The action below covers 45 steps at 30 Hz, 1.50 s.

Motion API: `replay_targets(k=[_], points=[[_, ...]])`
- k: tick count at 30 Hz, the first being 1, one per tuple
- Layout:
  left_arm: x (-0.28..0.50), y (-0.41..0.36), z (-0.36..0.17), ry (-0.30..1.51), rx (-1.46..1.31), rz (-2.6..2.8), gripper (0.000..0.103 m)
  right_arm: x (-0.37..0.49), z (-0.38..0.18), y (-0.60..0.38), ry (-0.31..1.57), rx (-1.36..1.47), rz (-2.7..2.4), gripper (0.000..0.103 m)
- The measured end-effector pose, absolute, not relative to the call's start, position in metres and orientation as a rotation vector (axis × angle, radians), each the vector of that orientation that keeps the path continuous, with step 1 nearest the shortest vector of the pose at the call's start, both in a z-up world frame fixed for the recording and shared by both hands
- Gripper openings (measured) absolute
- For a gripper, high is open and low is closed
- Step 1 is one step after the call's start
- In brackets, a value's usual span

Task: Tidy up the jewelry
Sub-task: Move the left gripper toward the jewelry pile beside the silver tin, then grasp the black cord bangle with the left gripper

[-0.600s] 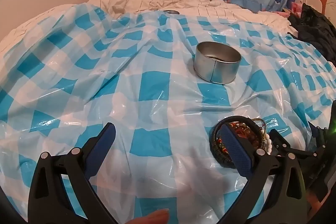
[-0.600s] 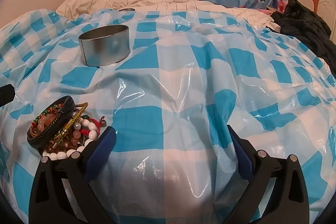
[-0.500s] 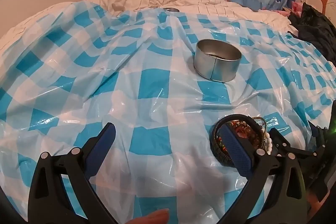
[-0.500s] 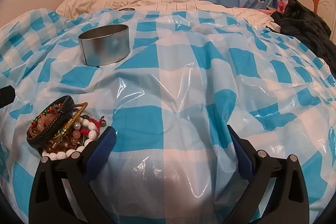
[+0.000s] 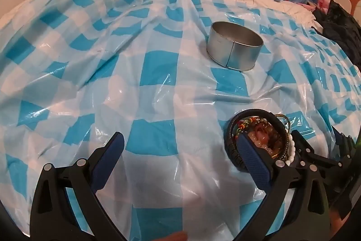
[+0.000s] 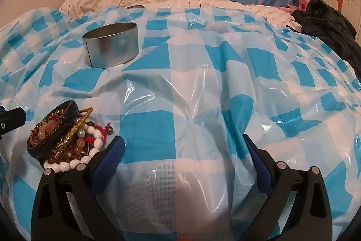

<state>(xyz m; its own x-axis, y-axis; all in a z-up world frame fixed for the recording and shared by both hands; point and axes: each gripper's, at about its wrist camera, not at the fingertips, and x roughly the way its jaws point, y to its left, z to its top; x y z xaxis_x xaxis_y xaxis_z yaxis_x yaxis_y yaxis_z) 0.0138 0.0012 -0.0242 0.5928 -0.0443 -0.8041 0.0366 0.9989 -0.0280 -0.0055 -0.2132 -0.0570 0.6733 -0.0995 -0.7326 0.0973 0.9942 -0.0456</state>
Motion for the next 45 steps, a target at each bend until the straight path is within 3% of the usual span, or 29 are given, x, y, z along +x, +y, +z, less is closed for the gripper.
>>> replay_targets(k=[29,37,43,45], points=[[0.023,-0.009,-0.024,0.910,-0.048,-0.165,0.096,-0.004,-0.058,-0.212,0.832,-0.009,-0.115,0.096],[0.042,-0.018,-0.031,0.931,-0.123,-0.266,0.082,-0.003,-0.057,-0.211,0.833,-0.011,-0.116,0.097],[0.049,-0.024,-0.040,0.984,-0.183,-0.342,0.065,-0.003,-0.057,-0.210,0.834,-0.013,-0.118,0.097],[0.048,-0.026,-0.043,0.991,-0.175,-0.345,0.054,-0.003,-0.057,-0.211,0.835,-0.013,-0.117,0.097]])
